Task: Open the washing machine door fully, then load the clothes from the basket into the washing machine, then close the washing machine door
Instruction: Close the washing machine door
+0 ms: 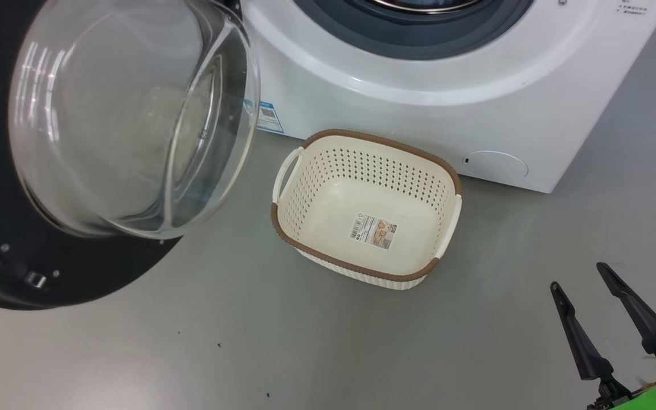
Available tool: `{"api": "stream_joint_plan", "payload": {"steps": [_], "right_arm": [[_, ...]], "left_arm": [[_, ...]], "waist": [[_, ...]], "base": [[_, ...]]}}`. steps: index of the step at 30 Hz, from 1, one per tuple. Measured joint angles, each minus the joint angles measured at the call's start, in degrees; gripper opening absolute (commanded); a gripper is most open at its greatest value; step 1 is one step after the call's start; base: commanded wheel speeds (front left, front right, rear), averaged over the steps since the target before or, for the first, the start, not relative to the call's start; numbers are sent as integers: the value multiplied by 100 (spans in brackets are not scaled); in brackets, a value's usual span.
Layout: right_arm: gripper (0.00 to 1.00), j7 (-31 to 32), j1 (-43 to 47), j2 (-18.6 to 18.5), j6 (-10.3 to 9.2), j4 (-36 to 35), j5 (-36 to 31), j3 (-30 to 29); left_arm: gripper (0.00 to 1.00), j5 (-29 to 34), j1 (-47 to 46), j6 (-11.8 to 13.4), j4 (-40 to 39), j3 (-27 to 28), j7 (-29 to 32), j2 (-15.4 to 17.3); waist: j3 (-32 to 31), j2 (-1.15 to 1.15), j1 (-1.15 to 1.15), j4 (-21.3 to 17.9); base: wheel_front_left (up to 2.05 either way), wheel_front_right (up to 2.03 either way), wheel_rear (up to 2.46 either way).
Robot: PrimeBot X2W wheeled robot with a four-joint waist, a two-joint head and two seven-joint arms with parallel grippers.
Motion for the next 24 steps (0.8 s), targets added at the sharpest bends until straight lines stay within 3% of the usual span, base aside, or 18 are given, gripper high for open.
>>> {"api": "stream_joint_plan", "payload": {"steps": [24], "right_arm": [[100, 0, 7, 288, 0, -11, -4, -27]], "left_arm": [[0, -405, 859, -527, -1406, -400, 1154, -389]], "waist": [[-207, 0, 0, 116]], "base": [[0, 0, 0]]}}
